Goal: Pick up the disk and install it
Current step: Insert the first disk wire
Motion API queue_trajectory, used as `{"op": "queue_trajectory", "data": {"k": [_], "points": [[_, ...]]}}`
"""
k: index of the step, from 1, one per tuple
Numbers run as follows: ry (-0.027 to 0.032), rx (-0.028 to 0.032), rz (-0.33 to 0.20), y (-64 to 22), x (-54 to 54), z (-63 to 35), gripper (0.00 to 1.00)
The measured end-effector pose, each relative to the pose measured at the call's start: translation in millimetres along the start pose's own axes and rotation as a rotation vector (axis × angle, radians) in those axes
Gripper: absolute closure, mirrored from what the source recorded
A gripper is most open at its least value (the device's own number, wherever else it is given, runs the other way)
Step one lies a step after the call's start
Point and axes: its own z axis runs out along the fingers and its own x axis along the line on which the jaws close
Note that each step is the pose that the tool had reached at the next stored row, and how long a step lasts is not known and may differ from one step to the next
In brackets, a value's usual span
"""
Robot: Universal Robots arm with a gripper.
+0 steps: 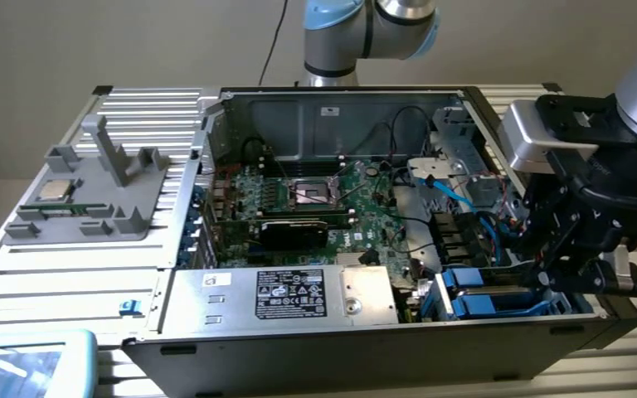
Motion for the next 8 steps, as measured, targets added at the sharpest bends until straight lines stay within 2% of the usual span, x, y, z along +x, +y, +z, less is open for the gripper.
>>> {"op": "queue_trajectory", "data": {"k": [6, 8], "points": [[-0.0026, -0.0008, -0.005, -0.2, 1.2, 0.3, 0.6], [-0.006, -0.0016, -0.008, -0.4, 2.8, 0.5, 0.6]]}}
